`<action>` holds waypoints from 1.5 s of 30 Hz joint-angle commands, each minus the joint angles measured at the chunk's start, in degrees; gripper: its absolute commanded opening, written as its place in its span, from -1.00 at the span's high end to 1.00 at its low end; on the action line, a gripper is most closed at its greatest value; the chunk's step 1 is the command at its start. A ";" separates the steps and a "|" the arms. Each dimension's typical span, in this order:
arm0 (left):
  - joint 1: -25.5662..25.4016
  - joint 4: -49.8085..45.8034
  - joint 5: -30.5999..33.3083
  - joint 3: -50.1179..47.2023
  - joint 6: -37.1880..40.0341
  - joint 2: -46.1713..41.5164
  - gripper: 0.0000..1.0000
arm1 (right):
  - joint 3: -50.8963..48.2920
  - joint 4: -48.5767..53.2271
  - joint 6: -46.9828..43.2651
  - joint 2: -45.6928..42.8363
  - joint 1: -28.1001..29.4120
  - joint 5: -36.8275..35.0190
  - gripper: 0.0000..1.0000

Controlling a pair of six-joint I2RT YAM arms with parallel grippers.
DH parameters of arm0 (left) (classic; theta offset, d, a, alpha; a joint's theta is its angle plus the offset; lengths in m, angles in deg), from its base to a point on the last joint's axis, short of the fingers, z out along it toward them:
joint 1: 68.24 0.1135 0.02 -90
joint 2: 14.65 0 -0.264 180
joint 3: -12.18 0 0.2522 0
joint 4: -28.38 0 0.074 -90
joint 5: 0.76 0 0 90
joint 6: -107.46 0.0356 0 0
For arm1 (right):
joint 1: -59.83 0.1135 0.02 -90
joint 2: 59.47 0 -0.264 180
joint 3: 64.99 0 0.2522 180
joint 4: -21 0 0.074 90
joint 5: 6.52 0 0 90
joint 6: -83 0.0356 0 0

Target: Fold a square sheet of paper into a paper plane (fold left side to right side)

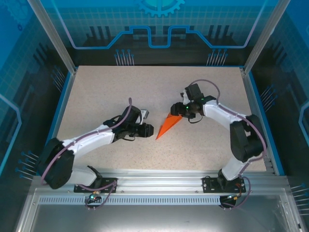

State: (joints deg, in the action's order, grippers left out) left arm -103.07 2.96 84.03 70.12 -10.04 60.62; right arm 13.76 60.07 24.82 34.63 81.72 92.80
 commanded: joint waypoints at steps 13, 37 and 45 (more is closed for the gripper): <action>-0.24 -0.69 21.38 -3.12 -5.54 -7.45 -0.28 | 11.63 15.02 11.34 11.59 17.27 -21.17 -0.82; -0.28 -1.54 21.75 -4.77 -3.91 -9.43 -0.33 | 13.09 21.89 10.63 14.12 20.32 -26.68 0.38; -0.24 -2.77 22.69 -4.12 -4.20 -10.16 -0.33 | 8.64 15.67 8.42 6.29 20.26 -21.11 1.00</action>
State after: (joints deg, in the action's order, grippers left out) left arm -103.07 1.60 104.93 66.21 -14.13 52.23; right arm 23.49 78.69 34.59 45.39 101.89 68.17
